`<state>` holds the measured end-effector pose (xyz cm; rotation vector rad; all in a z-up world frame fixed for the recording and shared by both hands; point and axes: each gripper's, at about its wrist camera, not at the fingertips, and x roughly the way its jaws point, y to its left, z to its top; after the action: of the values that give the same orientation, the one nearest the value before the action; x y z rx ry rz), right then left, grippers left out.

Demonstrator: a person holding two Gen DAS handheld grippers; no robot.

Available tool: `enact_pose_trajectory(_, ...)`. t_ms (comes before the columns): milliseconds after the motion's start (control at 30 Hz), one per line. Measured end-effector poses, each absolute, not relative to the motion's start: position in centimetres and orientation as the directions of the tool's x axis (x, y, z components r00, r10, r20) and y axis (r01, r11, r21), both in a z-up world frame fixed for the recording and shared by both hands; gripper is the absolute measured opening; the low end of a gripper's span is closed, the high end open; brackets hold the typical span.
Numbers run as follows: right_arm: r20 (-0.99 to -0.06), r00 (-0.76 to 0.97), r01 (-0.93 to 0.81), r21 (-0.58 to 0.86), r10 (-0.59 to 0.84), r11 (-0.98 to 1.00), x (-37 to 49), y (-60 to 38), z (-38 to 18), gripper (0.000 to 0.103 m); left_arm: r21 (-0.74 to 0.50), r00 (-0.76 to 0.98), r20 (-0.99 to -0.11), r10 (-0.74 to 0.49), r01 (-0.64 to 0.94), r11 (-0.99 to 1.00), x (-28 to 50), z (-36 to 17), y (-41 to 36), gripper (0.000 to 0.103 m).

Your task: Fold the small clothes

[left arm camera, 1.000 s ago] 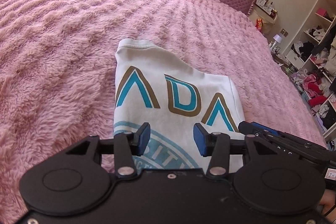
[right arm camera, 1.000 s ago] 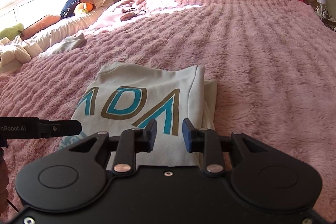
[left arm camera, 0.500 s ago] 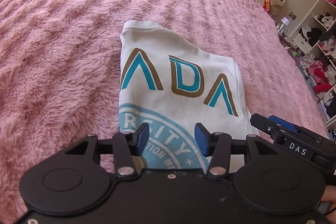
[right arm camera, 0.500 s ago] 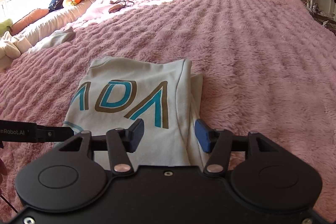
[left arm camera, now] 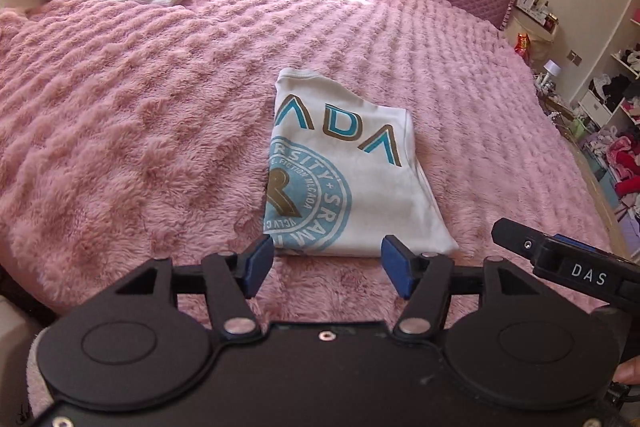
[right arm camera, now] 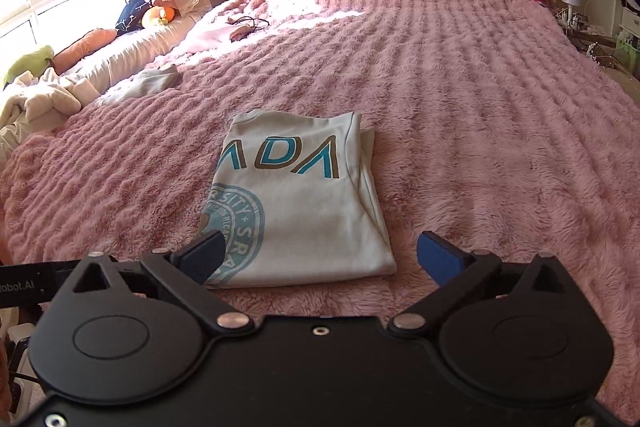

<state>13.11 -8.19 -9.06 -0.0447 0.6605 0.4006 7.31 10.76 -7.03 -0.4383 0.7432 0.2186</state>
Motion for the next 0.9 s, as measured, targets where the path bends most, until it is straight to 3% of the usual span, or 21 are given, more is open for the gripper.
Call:
enact_pose_trajectory(267, -0.629, 0.716, -0.354, 0.048, 0.304, 0.934, 7.6, -10.6, -6.2, 0.103, -0.208, 0.670, -0.728, 0.143, -0.415, 0.886, 0.8, -3.7, 8.3, 0.062)
enact_pose_trajectory(400, -0.638, 0.711, -0.371, 0.018, 0.296, 0.928, 5.6, -10.8, -5.7, 0.103, -0.252, 0.660, -0.744, 0.108, -0.426, 0.869, -1.4, -2.8, 8.6, 0.062)
enact_pose_trajectory(900, -0.648, 0.706, -0.354, 0.030, 0.287, 0.935, 4.8, -9.9, -5.7, 0.103, -0.184, 0.631, -0.762, 0.144, -0.424, 0.887, -1.3, -2.0, 7.9, 0.063)
